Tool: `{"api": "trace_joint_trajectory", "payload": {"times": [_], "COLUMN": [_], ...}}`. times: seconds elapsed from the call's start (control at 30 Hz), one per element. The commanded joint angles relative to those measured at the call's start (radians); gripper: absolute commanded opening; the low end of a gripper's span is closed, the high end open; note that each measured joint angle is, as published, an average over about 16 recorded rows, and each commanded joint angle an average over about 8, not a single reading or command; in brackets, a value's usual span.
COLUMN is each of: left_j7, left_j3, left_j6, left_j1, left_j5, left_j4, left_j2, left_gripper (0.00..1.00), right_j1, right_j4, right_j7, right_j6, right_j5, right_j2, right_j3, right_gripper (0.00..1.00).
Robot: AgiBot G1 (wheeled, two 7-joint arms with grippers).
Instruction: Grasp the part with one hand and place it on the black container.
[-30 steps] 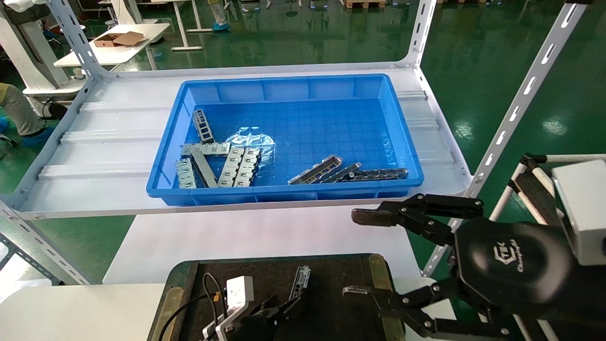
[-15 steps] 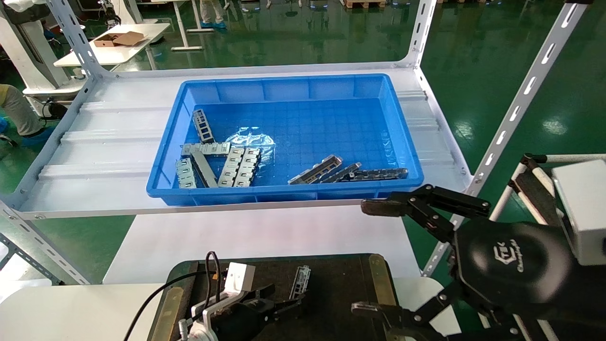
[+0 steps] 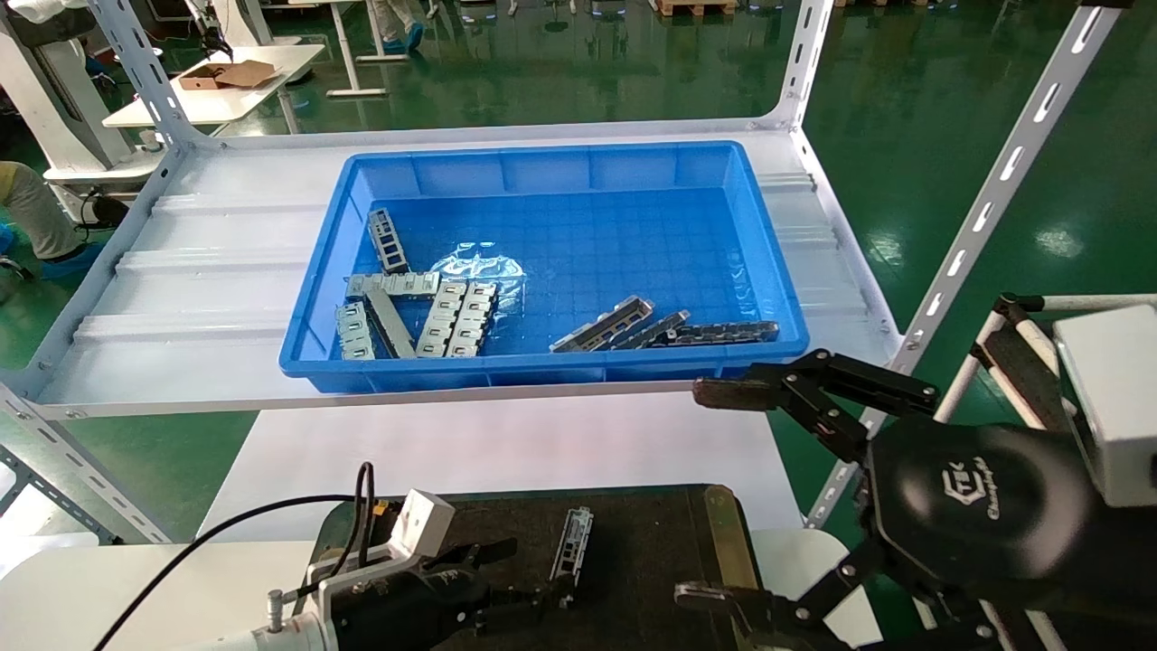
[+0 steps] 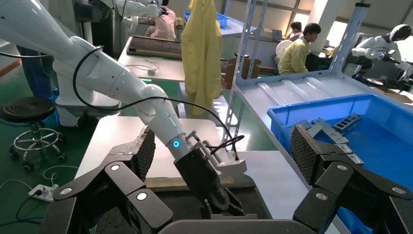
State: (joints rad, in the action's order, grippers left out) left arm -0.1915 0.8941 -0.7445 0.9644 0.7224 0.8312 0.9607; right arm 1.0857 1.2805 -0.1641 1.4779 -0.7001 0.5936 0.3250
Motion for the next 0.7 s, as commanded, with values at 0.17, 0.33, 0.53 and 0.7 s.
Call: {"api": "trace_joint_trajectory", "payload": {"times": [0.17,0.33,0.53,0.7], "left_j7": [0.095,0.132,0.173,0.195], "left_j3": [-0.025,-0.019,-0.004,0.005], "left_j6": [-0.195,-0.330,-0.479,-0.583], "left_j1": [0.046,0.093,0.140,0.173], "left_j5": [-0.021,-0.015,0.004,0.014], "left_j4": [-0.129,-0.224,-0.311,-0.372], "left_j2": [-0.011,-0.016,-0.030,-0.045], "left_gripper": [1.00,1.00,1.00,1.00], "right_j1": [0.000,0.000,0.000,0.000], "right_j4": [0.000,0.000,0.000,0.000], "right_j7": [0.000,0.000,0.000,0.000], "right_j6": [0.000,0.000,0.000,0.000], "right_j5": [0.000,0.000,0.000,0.000], "right_j2": [0.000,0.000,0.000,0.000], "right_j3": [0.000,0.000,0.001,0.001], "right_gripper": [1.00,1.00,1.00,1.00]}}
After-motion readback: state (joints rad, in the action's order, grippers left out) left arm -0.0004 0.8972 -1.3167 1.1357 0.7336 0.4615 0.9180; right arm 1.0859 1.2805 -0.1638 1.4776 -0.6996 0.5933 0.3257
